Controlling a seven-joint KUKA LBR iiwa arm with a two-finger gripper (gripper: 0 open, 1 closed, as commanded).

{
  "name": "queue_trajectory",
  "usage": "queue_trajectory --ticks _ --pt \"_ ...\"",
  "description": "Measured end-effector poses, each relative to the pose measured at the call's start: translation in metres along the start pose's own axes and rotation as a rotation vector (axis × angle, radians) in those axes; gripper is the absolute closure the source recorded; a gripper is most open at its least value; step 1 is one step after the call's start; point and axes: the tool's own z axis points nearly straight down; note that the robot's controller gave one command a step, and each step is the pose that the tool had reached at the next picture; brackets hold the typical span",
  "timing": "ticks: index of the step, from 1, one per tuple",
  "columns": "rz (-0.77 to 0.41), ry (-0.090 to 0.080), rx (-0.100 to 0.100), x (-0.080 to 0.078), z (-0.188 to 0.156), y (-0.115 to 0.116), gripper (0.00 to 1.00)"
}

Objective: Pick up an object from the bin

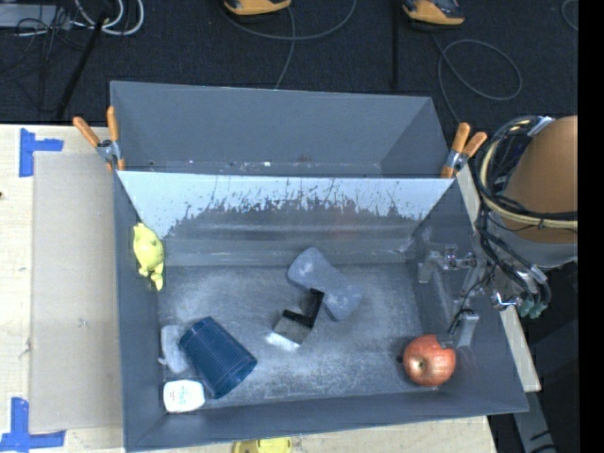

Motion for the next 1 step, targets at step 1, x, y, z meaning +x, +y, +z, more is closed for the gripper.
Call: queue_trajectory --ticks 1 --pt "-0.003 -0.008 0.001 -0.0015 -0.0042 0.0005 0.0"
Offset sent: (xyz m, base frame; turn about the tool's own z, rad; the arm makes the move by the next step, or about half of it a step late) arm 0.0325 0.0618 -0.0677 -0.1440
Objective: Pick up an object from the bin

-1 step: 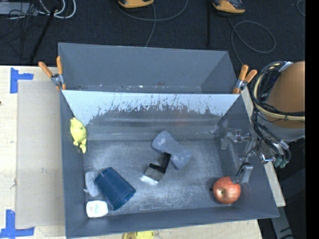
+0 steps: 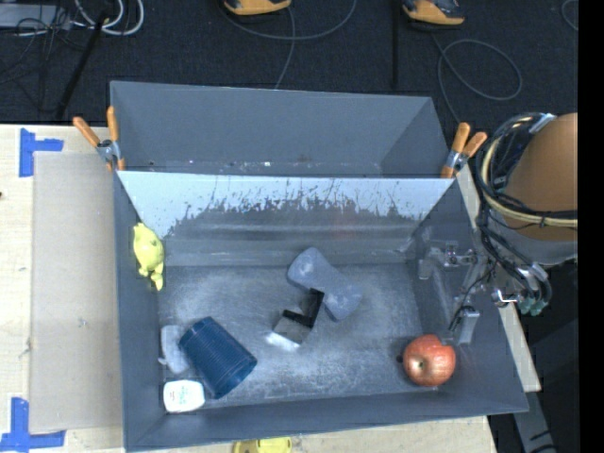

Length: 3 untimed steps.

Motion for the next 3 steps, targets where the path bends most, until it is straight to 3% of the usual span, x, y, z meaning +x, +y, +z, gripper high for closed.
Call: queue_trajectory --ticks 1,2,3 --pt "-0.068 -0.006 0.002 -0.017 0.034 0.029 0.0" --pt "-0.123 -0.002 -0.002 -0.024 0.078 0.006 0.0" --pt "-0.104 0.002 0.002 -0.015 0.096 0.03 0.0"
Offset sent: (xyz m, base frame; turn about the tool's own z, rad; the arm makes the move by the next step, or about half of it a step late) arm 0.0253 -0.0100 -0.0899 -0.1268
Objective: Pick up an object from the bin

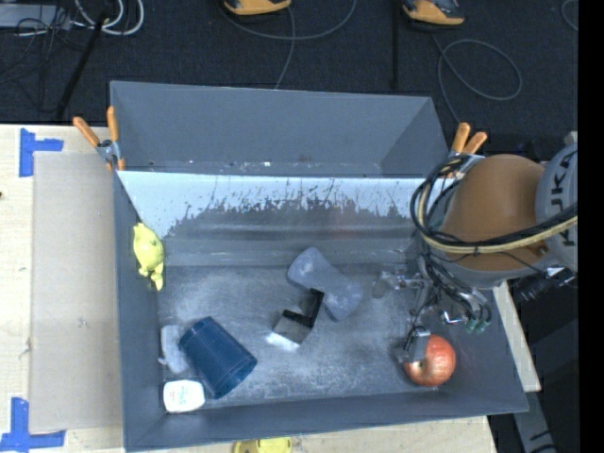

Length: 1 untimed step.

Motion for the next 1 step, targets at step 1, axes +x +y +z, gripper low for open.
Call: queue_trajectory --ticks 1 --pt "-0.126 -0.008 -0.005 -0.043 0.0336 0.0165 0.0"
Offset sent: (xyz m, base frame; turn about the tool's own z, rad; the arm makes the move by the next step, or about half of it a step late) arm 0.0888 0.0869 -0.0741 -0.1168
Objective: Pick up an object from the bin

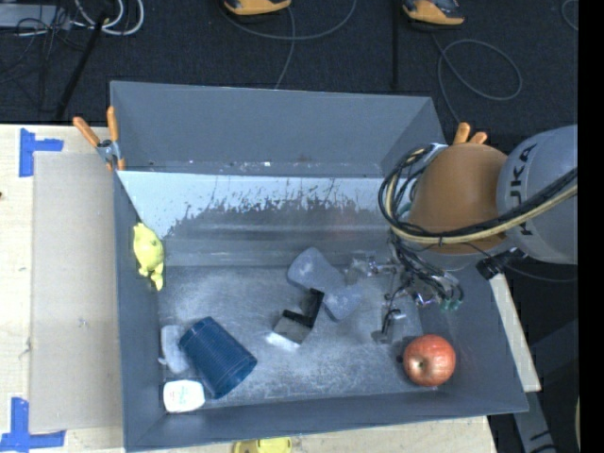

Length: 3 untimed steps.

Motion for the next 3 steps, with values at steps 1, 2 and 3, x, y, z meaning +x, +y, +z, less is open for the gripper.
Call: queue_trajectory --ticks 1,2,3 --pt "0.007 -0.004 0.006 -0.065 0.037 0.053 1.0" --pt "0.007 -0.004 0.006 -0.065 0.037 0.053 1.0" --pt "-0.051 0.01 0.001 -0.062 -0.003 0.048 1.0"
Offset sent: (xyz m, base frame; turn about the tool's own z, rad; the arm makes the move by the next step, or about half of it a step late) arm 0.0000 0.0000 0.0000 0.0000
